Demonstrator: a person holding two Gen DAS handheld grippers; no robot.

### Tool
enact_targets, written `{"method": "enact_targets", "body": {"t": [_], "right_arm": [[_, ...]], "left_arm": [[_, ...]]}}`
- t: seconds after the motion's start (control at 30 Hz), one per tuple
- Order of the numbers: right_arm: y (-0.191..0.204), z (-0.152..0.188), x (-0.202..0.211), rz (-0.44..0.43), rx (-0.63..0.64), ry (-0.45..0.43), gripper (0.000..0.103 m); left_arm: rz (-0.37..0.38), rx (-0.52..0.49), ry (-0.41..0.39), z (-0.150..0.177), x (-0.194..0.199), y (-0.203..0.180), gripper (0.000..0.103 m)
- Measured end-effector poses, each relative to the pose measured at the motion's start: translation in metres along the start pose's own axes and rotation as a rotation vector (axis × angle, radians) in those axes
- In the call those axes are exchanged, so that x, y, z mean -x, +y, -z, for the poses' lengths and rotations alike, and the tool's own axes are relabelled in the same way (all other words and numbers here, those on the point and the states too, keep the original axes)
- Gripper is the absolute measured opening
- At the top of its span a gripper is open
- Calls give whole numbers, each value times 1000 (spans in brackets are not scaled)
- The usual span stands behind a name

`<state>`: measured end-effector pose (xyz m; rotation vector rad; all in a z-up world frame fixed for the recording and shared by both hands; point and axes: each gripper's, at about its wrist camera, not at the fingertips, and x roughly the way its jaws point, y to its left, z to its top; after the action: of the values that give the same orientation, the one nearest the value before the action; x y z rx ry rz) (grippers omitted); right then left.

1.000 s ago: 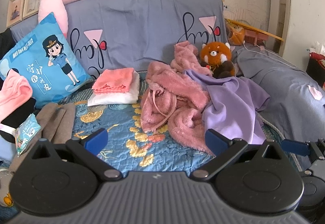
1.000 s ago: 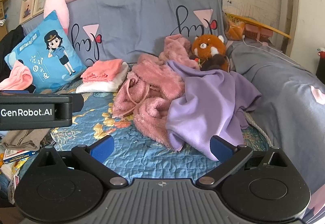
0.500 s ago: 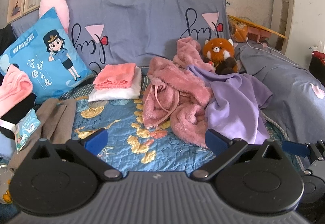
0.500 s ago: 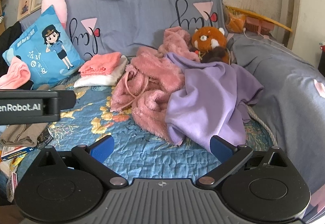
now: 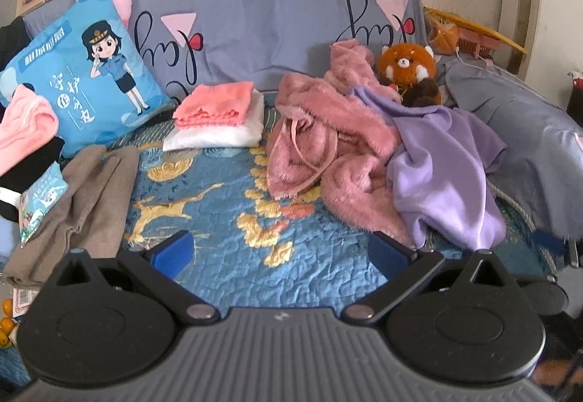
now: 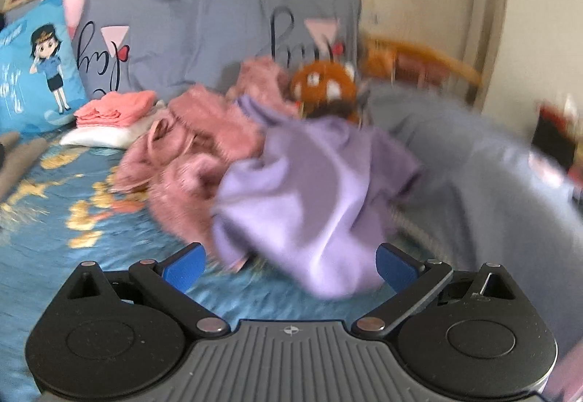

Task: Fold clothes
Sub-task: 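Grasp the lavender sweatshirt in the pile with the right gripper, then lift the lavender sweatshirt high with the right gripper and shake it out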

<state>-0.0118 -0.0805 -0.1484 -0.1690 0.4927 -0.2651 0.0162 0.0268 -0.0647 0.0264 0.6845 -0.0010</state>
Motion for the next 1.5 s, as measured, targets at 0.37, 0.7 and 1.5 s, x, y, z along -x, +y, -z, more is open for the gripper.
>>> {"method": "enact_targets", "body": {"t": [0.37,0.7,1.5], "right_arm": [[43,29,-98,136,575,58,55],[-16,-17,-66,47,318,-37,9],[-94,-273,240,-99,157,-860,9]], "left_arm": [[18,-21,12,10,-9,4,103],[34,19,-15,12,4,18,103],[31,119,-162,1,76,57,103]]}}
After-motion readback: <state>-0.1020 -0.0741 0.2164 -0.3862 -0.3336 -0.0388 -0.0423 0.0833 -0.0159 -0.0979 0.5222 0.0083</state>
